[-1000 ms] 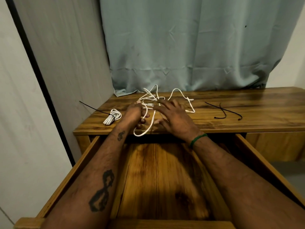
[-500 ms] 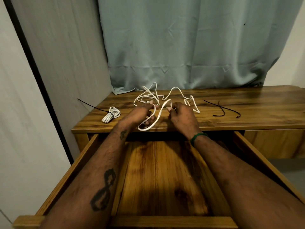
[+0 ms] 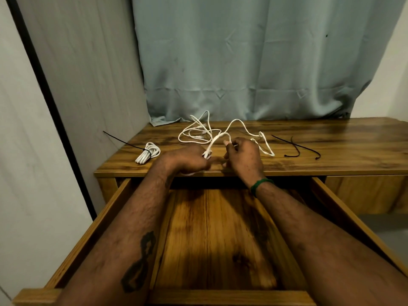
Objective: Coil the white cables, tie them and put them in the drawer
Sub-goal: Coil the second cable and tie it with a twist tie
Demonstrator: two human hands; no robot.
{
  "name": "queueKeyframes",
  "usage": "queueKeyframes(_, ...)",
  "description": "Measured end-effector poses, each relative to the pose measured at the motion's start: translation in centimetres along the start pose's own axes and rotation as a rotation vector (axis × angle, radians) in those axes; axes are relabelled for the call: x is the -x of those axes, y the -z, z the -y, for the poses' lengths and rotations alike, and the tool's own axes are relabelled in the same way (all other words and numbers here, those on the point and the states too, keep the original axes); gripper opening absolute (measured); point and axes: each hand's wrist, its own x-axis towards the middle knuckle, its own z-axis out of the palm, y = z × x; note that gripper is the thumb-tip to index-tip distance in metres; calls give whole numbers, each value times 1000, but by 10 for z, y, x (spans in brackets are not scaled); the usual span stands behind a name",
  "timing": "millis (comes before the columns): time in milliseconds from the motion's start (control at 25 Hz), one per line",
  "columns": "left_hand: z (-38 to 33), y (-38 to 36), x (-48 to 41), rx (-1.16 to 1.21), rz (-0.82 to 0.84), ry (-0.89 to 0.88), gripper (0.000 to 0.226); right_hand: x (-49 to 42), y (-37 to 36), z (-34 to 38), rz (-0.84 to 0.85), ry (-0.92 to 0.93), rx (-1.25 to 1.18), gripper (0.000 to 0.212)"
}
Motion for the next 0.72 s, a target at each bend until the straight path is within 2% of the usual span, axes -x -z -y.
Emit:
queueKeyframes(120, 1, -2, -1, 260, -41, 31, 27, 0, -5, -2, 24, 15, 31, 34)
queueKeyframes(280, 4, 0, -2, 402, -337, -77, 28, 7, -14, -2, 104, 24, 95, 36)
queueKeyframes(320, 6, 0, -3, 497, -340, -88, 29, 9, -15, -3, 118, 19, 108, 36)
queueKeyframes(400, 8, 1, 0, 617, -204, -73, 37, 9, -16, -5, 114, 27, 111, 34)
queueKeyframes(520, 9, 2, 2, 460, -60, 12, 49, 4, -11, -5, 36, 2, 27, 31)
queueKeyframes(640, 6, 1, 1, 315, -21, 51, 43, 4, -7, 3, -22, -44, -70, 33)
queueKeyframes(720, 3, -3, -1, 444, -54, -3, 44, 5, -8, 5, 14, -11, 18, 34)
